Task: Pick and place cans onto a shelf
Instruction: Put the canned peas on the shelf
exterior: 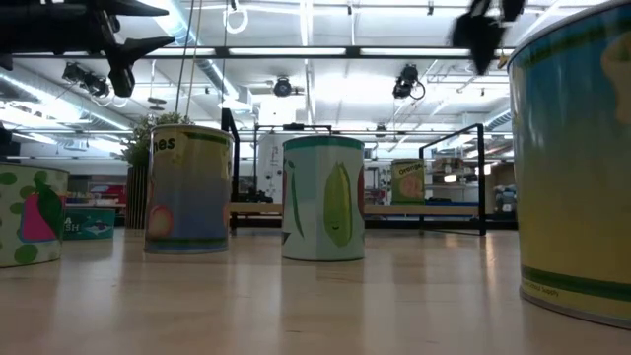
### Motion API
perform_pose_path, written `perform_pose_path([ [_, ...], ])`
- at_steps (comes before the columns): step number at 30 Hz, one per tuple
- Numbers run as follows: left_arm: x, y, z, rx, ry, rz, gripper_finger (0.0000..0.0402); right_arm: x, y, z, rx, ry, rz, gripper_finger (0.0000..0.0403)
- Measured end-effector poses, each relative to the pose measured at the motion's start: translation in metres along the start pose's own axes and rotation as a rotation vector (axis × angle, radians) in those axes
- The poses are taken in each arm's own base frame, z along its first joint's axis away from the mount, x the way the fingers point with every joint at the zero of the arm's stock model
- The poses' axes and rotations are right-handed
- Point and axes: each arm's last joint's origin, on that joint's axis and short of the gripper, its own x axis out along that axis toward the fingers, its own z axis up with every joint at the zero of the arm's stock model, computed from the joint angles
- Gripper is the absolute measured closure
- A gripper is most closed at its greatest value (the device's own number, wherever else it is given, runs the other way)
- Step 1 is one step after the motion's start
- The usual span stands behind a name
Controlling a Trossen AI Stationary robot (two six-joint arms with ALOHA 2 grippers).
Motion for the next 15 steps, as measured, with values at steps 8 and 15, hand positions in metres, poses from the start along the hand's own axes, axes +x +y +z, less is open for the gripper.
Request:
perform_pose_path([
  [8,0.000,0.003,-0.003,-0.004,0.031,0.032,0.0232,0.018,0.036,-0.056,0.375,0.063,-0.045,0.0030],
  [15,0.000,0.005,-0.005,-0.006,0.044,0.047,0.0232,0.038,0.065,-0.073,0.589,0.096,-0.111,0.0030],
])
